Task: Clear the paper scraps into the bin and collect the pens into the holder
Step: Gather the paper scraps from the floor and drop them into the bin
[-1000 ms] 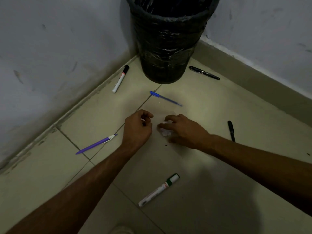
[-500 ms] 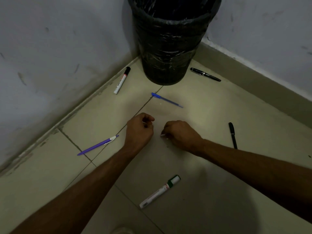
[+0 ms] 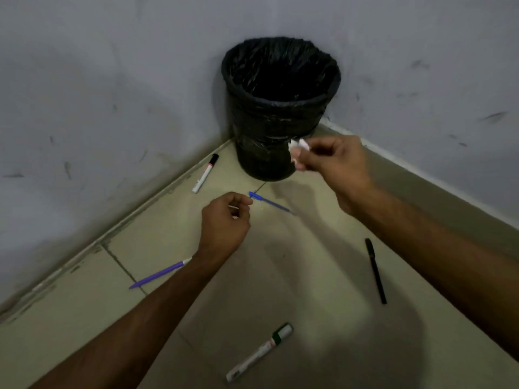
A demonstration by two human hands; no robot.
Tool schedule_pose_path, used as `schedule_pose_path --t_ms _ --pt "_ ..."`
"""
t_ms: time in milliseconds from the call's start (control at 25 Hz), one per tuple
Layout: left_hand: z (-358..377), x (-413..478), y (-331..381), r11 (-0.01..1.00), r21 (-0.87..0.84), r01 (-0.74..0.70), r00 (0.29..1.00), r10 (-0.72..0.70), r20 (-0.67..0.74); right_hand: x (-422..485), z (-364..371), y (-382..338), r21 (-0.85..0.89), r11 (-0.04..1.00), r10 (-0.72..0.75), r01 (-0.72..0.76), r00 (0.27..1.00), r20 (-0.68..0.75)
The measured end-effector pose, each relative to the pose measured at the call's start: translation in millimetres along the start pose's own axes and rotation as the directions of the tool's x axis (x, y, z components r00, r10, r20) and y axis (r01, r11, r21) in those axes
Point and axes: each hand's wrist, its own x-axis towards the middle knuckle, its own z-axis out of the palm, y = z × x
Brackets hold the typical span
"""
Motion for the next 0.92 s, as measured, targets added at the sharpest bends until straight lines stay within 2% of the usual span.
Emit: schedule_pose_path --t_ms 80,120,200,280,360,440,520,640,800,920 --pt "-12 21 45 0.991 -0.096 -0.09 0.995 0.085 -0.058 36 -1 -44 -0.15 0.961 -0.246 0.233 0.966 -0.076" --pt "-17 36 67 0.982 -0.135 -0.135 0.989 0.125 -0.085 58 1 -59 -0.213 0.935 -0.311 0.283 0.944 -0.109" --pt "-25 72 108 0.963 -0.164 -0.212 0.973 0.192 -0.131 102 10 -72 -0.408 0.867 -0.36 0.285 0.925 -0.119" --pt "-30 107 135 0.961 -0.129 -0.243 0.964 0.225 -0.141 143 19 -67 -0.646 0.737 -0.286 0.198 0.957 -0.034" --pt "-34 135 152 0.978 -0.09 -0.188 0.977 0.178 -0.114 169 24 -66 -0.741 0.665 -0.105 0.097 0.994 0.036" --pt "-38 154 161 0.996 -0.084 -0.042 0.997 0.037 -0.065 176 22 -69 -0.695 0.719 0.035 0.017 0.998 0.061" --pt "-48 161 175 0.994 -0.087 0.071 0.996 -0.075 -0.044 169 12 -82 -0.61 0.792 0.042 -0.031 0.999 0.004" --pt "-65 147 223 0.991 -0.065 0.116 0.993 -0.116 0.007 141 -17 -129 -0.445 0.887 0.085 -0.125 0.99 -0.109" --pt "-96 111 348 0.975 -0.102 0.198 0.977 -0.188 0.099 98 -69 -250 -0.233 0.943 0.219 -0.238 0.97 -0.105" --pt "-123 66 486 0.977 -0.103 0.185 0.97 -0.165 0.179 46 -140 -378 -0.028 0.96 0.259 -0.278 0.923 -0.286"
